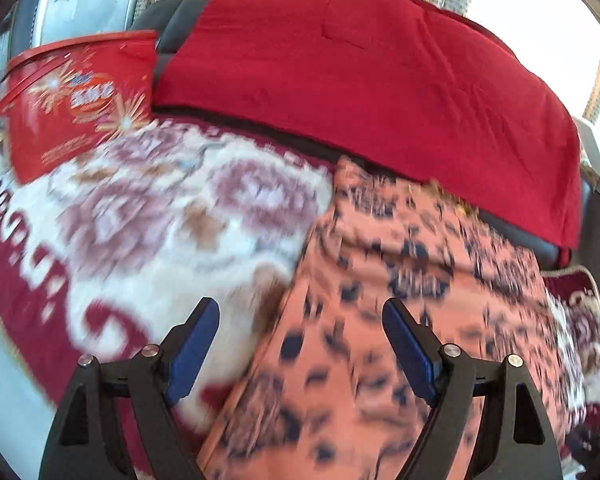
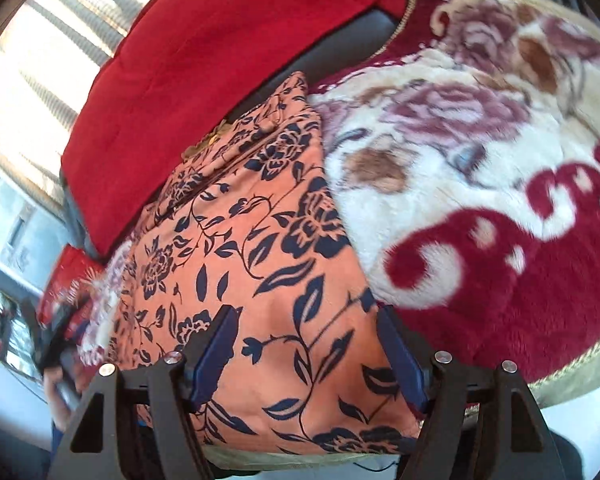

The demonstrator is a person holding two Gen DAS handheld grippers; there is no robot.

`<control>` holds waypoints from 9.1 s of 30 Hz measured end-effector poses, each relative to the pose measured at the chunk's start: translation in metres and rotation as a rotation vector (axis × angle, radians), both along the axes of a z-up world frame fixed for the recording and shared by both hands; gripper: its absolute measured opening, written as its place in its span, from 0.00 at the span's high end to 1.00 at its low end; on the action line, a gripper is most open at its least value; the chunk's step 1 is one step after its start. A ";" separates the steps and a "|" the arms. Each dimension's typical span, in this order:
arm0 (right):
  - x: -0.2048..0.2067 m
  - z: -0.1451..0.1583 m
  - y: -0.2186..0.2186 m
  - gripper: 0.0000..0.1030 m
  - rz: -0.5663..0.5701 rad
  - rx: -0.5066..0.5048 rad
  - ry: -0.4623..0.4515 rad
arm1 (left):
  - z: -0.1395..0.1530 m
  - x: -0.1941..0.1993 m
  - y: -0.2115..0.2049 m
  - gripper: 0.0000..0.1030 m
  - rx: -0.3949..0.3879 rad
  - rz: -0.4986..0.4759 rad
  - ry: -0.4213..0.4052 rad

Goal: Fold small clothes

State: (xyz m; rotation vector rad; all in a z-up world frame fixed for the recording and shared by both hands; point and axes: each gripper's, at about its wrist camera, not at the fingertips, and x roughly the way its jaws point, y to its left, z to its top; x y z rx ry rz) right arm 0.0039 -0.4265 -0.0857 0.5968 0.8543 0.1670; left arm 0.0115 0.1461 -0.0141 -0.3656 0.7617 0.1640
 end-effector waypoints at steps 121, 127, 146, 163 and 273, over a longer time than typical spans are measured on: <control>0.253 0.043 -0.044 0.28 0.091 0.117 -0.068 | 0.036 0.138 0.064 0.34 -0.019 -0.018 -0.013; 0.253 0.077 0.032 0.27 0.367 -0.193 -0.181 | -0.007 0.060 0.084 0.34 -0.074 -0.066 0.089; 0.313 0.051 0.091 0.58 0.533 -0.416 -0.003 | -0.053 0.094 0.044 0.67 -0.225 -0.340 0.184; 0.287 0.089 0.105 0.91 0.470 -0.474 -0.159 | 0.022 0.084 0.027 0.95 -0.008 -0.296 -0.050; 0.188 0.047 0.083 0.27 0.123 0.187 0.026 | 0.015 0.055 -0.081 0.36 0.016 -0.188 0.032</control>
